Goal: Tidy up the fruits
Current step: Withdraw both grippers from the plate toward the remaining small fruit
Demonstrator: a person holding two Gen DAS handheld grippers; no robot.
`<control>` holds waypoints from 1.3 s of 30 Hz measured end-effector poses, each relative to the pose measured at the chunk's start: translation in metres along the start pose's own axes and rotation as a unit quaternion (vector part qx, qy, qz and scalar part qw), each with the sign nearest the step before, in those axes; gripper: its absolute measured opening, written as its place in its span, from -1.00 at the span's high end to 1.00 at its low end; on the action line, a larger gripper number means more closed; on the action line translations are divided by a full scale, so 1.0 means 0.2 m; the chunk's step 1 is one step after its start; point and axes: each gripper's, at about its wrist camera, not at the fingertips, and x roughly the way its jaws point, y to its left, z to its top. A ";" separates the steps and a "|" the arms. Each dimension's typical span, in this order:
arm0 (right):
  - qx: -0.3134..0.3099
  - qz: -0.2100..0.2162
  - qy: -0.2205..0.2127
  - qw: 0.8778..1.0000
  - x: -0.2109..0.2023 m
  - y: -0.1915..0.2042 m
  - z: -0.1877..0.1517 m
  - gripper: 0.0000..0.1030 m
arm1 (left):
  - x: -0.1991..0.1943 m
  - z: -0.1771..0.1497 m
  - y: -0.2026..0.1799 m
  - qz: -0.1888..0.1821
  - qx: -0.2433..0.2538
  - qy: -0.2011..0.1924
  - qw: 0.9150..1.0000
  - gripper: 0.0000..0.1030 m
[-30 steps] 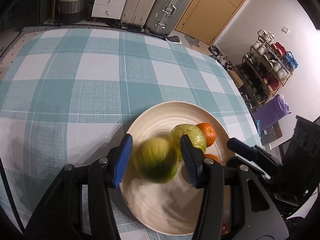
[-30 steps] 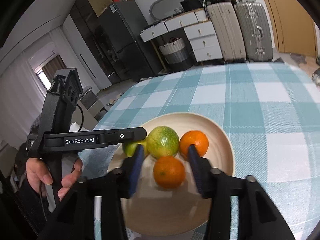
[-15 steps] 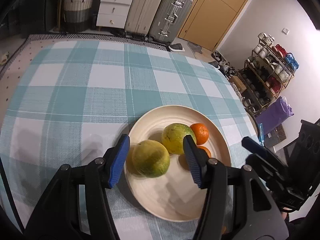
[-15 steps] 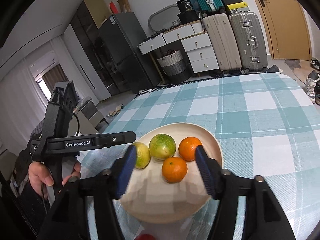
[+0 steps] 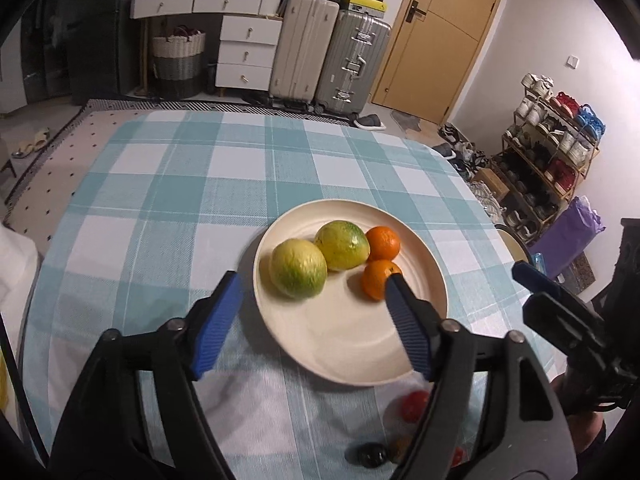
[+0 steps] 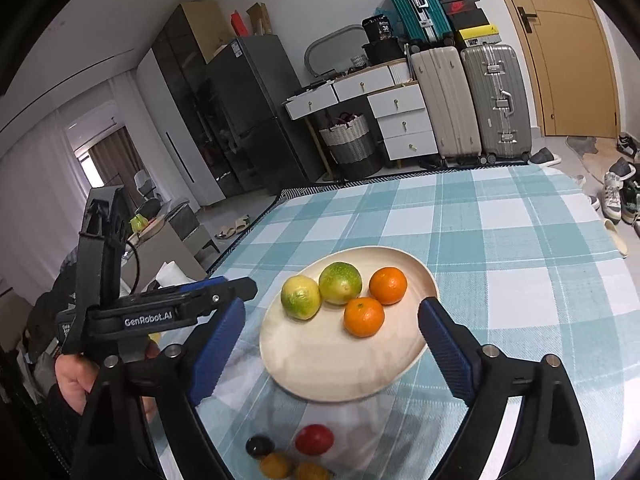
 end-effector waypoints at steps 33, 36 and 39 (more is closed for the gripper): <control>-0.014 -0.005 0.012 1.000 -0.35 0.15 -0.29 -0.90 | -0.40 -0.43 -0.18 0.087 0.004 -0.019 0.996 -0.98; -0.013 0.000 0.026 1.000 -0.35 0.15 -0.34 -0.90 | -0.38 -0.47 -0.17 0.086 0.004 -0.011 0.996 -0.98; -0.012 0.001 0.042 0.999 -0.34 0.15 -0.39 -0.90 | -0.37 -0.51 -0.15 0.079 -0.004 -0.003 0.997 -0.98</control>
